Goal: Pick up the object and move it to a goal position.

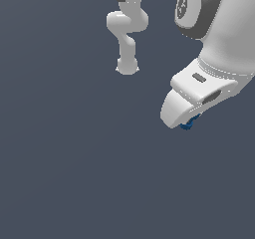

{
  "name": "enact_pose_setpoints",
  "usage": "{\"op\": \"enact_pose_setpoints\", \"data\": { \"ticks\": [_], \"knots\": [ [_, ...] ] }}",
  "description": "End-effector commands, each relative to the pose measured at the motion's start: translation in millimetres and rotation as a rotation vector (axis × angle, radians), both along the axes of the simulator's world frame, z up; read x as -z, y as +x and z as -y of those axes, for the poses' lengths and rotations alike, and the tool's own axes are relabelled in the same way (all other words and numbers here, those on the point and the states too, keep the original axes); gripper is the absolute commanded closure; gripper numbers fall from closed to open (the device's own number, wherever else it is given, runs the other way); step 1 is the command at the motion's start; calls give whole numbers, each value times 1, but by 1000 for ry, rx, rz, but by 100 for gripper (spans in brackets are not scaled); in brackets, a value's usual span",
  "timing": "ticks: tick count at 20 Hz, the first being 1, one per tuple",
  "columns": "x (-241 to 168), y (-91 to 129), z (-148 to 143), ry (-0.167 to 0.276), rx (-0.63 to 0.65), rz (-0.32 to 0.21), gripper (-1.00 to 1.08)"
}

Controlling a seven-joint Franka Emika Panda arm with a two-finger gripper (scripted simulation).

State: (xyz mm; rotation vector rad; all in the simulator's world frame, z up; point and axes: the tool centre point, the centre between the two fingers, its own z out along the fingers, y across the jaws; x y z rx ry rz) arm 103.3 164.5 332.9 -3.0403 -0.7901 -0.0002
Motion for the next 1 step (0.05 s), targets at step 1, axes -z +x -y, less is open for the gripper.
{"op": "enact_pose_setpoints", "data": {
  "ticks": [1],
  "knots": [
    [-1, 0, 0, -1, 0, 0, 108]
  ]
}}
